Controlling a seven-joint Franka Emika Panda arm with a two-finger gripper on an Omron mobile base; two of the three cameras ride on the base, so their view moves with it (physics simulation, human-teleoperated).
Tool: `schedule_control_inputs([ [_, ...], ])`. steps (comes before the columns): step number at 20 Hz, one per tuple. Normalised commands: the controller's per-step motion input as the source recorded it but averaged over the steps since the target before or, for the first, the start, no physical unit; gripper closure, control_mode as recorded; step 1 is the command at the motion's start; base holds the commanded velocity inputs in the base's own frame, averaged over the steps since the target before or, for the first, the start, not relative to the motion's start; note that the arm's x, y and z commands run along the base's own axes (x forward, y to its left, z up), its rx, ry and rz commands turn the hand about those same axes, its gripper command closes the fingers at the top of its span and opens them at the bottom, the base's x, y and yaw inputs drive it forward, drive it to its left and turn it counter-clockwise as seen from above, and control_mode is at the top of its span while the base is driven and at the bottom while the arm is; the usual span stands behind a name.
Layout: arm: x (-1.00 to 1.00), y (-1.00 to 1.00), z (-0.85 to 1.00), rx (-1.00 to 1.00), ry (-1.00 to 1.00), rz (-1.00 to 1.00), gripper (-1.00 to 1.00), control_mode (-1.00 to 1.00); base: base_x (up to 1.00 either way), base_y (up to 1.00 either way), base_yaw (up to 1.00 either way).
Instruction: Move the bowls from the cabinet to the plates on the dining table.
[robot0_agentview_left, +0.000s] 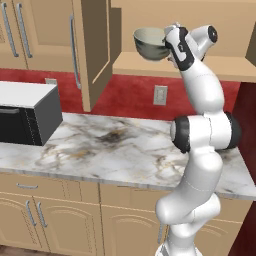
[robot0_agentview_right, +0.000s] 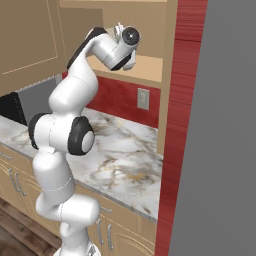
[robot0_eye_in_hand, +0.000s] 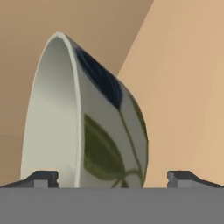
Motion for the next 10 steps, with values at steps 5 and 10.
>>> schedule_control_inputs([
  [5, 0.00, 0.18, -0.35, -0.05, 0.00, 0.00, 1.00, -1.00, 0.00, 0.00, 0.00],
  [10, -0.04, 0.02, -0.36, -0.06, -0.02, 0.00, 1.00, -1.00, 0.00, 0.00, 0.00],
])
